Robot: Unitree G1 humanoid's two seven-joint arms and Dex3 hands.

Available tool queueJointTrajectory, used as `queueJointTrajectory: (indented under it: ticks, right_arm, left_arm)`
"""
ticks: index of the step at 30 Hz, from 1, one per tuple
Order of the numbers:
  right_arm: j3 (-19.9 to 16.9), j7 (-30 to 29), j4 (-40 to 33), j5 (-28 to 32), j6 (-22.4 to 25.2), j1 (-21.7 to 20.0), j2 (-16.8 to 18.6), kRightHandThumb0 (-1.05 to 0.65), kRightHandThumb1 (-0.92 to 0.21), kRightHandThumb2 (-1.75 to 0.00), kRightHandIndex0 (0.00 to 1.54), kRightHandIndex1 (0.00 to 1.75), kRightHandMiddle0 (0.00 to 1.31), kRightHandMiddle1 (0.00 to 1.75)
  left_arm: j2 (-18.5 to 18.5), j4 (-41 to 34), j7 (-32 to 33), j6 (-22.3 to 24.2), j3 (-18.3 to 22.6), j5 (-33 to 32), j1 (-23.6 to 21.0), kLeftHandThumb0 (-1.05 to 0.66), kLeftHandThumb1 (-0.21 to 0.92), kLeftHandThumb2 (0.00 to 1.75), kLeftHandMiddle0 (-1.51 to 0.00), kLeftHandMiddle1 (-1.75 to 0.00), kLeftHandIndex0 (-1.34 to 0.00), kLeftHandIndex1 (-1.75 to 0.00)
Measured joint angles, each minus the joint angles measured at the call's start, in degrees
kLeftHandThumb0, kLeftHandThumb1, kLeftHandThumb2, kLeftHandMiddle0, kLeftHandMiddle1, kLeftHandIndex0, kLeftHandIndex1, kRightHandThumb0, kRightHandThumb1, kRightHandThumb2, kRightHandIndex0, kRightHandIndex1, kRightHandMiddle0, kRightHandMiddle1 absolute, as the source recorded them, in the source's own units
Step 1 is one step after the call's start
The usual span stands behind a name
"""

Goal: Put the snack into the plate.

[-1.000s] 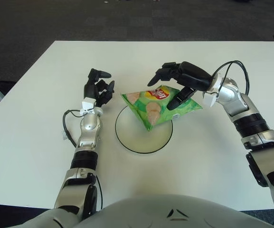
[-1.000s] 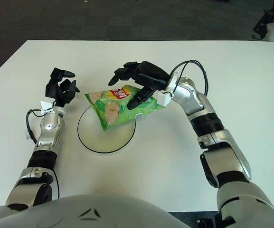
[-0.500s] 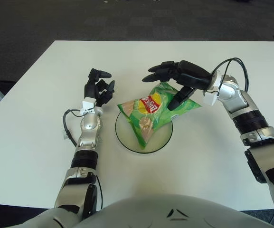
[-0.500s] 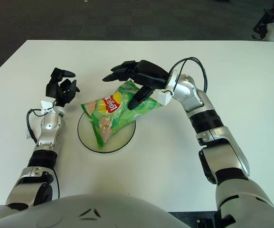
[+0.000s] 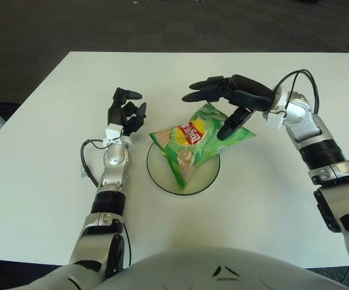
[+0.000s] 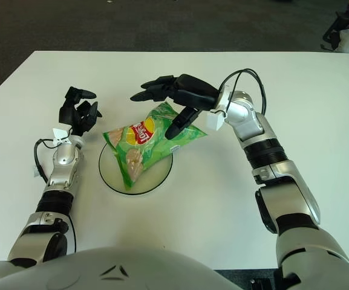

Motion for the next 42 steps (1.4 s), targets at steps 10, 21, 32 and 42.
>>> queueJointTrajectory:
  ticks: [10, 21, 32, 42]
  right_arm:
    - [-5.7, 6.0, 3.0, 6.8, 4.2, -4.7, -3.5, -0.3, -0.92, -0.14, 0.4, 0.01, 0.48, 0.02]
    - [-12.6, 2.1, 11.4, 7.3, 8.3, -7.7, -4.1, -0.3, -0.92, -0.12, 0.46, 0.03, 0.53, 0.04]
    - [-14.9, -3.2, 15.1, 5.8, 12.1, -6.9, -2.9, -0.26, -0.92, -0.05, 0.51, 0.01, 0.57, 0.04]
    - [-17.5, -9.0, 21.5, 6.0, 13.0, -5.0, 0.1, -0.25, -0.9, -0.02, 0.58, 0.03, 0.63, 0.06]
  left_arm:
    - [0.0, 0.6, 0.0, 0.0, -0.3, 0.0, -0.5, -0.36, 0.92, 0.33, -0.76, -1.66, -0.41, -1.55]
    - [0.0, 0.8, 0.0, 0.0, -0.3, -0.1, -0.7, -0.36, 0.92, 0.33, -0.76, -1.67, -0.4, -1.55]
    - [0.0, 0.8, 0.0, 0.0, -0.4, -0.1, -0.7, -0.36, 0.92, 0.33, -0.76, -1.67, -0.4, -1.55]
    - [0.1, 0.7, 0.0, 0.0, -0.3, -0.2, -0.7, -0.36, 0.92, 0.34, -0.75, -1.67, -0.4, -1.55]
